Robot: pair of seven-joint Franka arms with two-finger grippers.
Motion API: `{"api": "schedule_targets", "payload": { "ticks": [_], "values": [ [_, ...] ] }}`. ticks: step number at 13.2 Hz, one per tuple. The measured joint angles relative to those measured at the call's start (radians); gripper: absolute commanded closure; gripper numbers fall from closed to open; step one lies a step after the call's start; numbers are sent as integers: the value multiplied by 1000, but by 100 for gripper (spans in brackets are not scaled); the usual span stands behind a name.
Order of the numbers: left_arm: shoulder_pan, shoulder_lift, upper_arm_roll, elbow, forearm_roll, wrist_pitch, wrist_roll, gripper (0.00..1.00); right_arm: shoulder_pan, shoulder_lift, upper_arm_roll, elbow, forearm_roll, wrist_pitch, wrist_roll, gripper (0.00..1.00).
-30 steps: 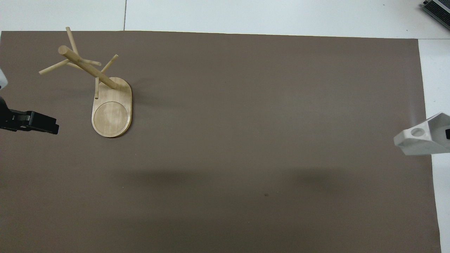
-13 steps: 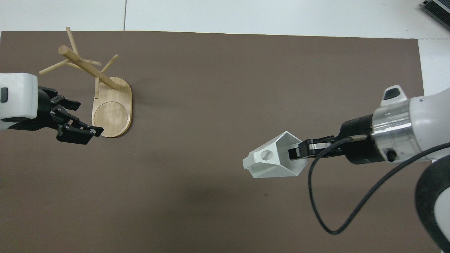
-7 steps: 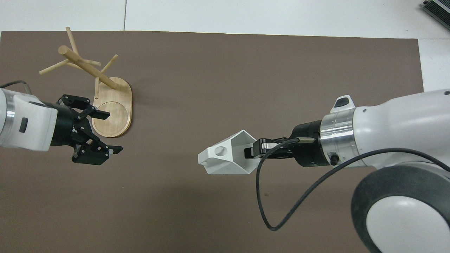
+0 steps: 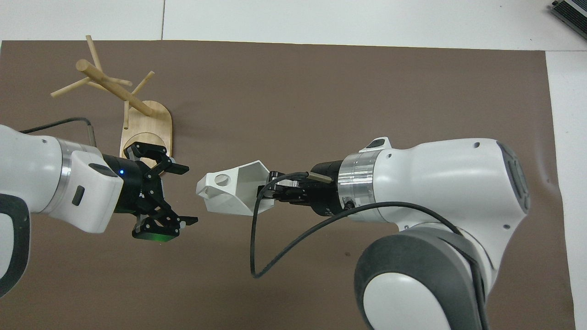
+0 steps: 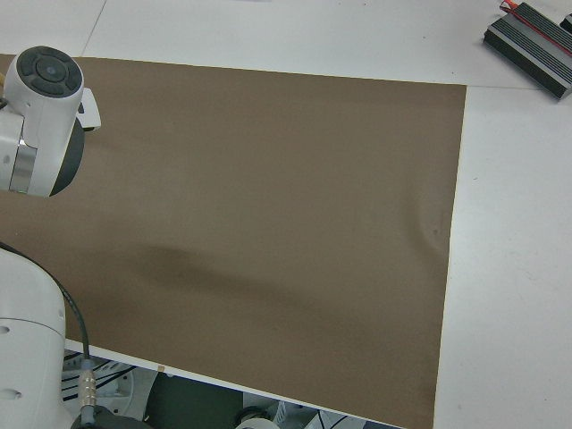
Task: Hang cup on rack
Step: 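Carry the cup toward center with the right gripper while the left gripper approaches, then close the left gripper on the cup held by the right gripper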
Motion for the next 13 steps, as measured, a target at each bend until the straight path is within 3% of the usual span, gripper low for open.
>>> {"api": "schedule_targets", "payload": {
  "ticks": [11,12,13],
  "values": [
    [-72,41,1,-16,-75,106,50,3,-1,2,-11,0,0,2,9,100],
    [-75,41,2,-16,-75,107,49,25,-1,2,-13,0,0,2,9,100],
    [-77,41,3,-16,-75,107,43,69,-1,2,-13,0,0,2,9,100]
  ]
}}
